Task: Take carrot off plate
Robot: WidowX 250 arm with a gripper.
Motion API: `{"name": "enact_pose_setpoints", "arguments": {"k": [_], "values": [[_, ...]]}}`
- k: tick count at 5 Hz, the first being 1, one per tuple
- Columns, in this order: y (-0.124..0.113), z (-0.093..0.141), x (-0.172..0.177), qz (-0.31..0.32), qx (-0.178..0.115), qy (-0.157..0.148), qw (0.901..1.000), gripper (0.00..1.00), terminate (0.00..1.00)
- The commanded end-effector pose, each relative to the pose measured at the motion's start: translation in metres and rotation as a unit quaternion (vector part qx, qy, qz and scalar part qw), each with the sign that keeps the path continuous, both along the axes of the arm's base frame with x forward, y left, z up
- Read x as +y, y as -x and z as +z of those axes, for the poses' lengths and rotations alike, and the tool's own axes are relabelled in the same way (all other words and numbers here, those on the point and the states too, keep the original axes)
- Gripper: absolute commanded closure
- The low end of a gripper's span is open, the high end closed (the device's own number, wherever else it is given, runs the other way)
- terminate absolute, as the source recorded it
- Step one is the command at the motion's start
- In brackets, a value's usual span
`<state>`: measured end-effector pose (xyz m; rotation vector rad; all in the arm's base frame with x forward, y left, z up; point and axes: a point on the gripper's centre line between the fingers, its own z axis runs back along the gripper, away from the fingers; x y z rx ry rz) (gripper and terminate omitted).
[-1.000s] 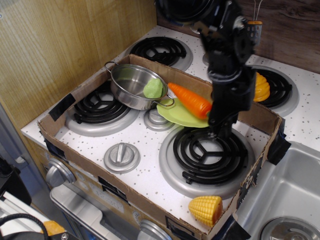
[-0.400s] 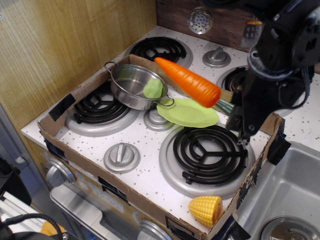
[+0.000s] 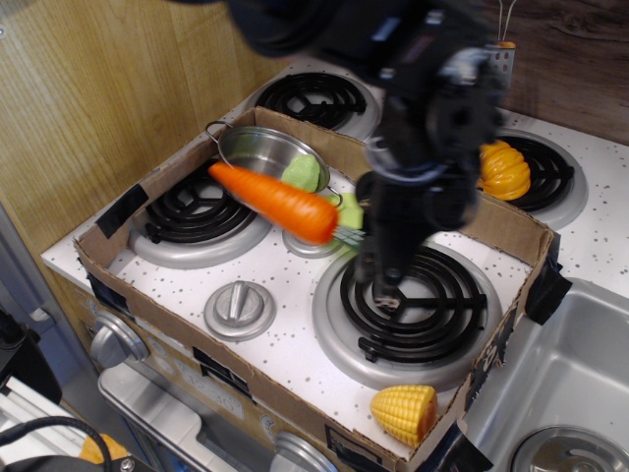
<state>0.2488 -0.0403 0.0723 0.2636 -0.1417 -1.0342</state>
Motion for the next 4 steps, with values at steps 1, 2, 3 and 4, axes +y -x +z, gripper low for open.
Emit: {"name": "enact_pose_setpoints", "arguments": {"k": [1,2,3,4], "values": [[0.012,-0.016,0.038,0.016,-0.017,0.021,0.9995,1.0,0.0],[0.015,-0.033,0.049,0.009,-0.024,0.033,0.9991,1.0,0.0],[0.016,-0.057,0.045,-0.001,-0.036,0.059,0.9976,1.0,0.0],[0.013,-0.068,0.043,-0.004,-0.044,0.074,0.9963,1.0,0.0]]}}
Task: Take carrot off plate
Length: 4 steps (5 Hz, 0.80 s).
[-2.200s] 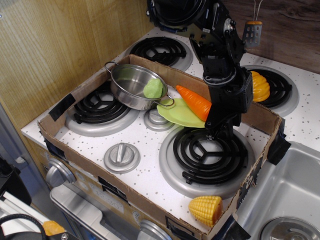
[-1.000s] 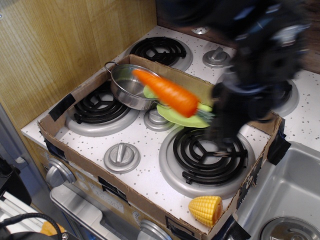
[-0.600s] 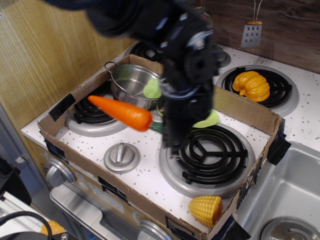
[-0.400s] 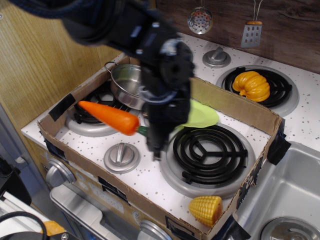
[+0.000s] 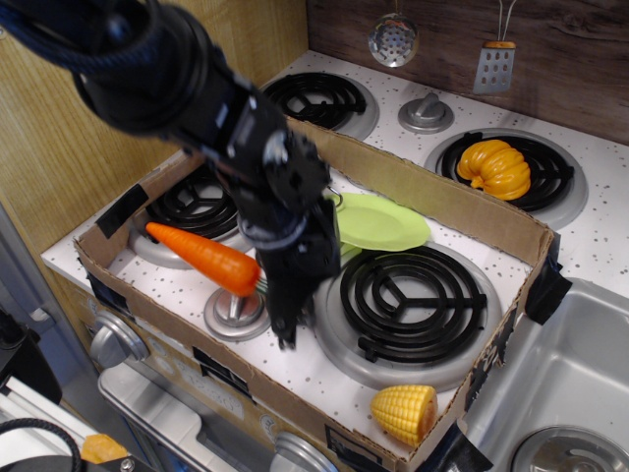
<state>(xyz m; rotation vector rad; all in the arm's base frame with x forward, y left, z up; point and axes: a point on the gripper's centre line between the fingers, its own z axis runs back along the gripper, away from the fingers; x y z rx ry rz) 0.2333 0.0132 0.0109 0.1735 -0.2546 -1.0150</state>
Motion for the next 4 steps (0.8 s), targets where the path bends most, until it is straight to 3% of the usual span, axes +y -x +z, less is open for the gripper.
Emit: {"name": "enact_pose_setpoints", "arguments": {"k": [1,2,3,4], "values": [[-0.004,-0.007,-0.01,-0.01,-0.018,0.013,0.9997,1.0,0.0],[-0.004,0.003,-0.01,-0.025,-0.015,-0.003,0.9996,0.0,0.0],[-0.003,0.02,-0.015,-0.026,-0.02,-0.035,0.9989,0.0,0.0],[0.002,0.036,-0.022,-0.017,-0.022,-0.049,0.9984,0.0,0.0]]}}
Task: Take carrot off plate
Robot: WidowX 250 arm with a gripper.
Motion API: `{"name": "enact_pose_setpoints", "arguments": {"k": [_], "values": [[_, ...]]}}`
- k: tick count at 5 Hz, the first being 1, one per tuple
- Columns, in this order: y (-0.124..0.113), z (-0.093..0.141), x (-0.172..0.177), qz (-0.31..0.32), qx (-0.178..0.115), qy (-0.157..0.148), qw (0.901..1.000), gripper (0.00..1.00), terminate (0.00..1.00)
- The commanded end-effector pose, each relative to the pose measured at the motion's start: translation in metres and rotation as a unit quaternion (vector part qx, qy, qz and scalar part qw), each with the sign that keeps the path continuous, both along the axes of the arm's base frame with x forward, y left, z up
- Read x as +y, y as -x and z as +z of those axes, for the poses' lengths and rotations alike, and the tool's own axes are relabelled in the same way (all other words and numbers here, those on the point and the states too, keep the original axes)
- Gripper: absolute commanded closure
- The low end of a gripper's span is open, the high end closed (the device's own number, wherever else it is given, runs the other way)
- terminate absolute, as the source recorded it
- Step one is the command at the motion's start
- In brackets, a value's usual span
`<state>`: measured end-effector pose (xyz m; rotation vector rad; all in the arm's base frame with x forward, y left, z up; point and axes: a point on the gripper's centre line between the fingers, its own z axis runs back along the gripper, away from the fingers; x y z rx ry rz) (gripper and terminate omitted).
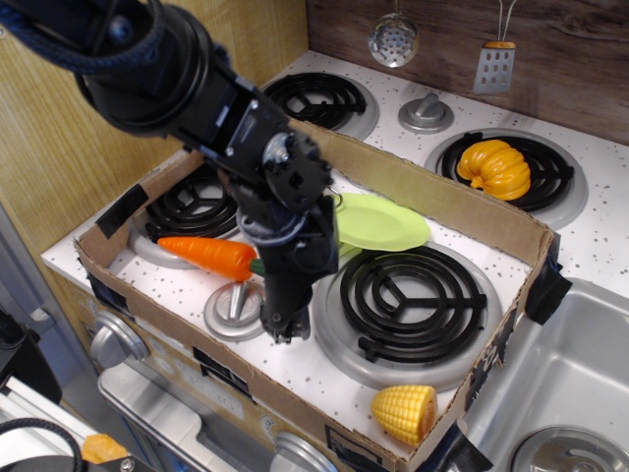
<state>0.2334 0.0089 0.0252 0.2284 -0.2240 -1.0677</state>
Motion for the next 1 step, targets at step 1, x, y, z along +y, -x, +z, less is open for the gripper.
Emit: {"name": "enact_pose_setpoints", "arguments": {"k": [1], "values": [[0.0028,0.0422,-0.0268,0.014,-0.016,-0.033,0.9992,0.0,1.0]]}}
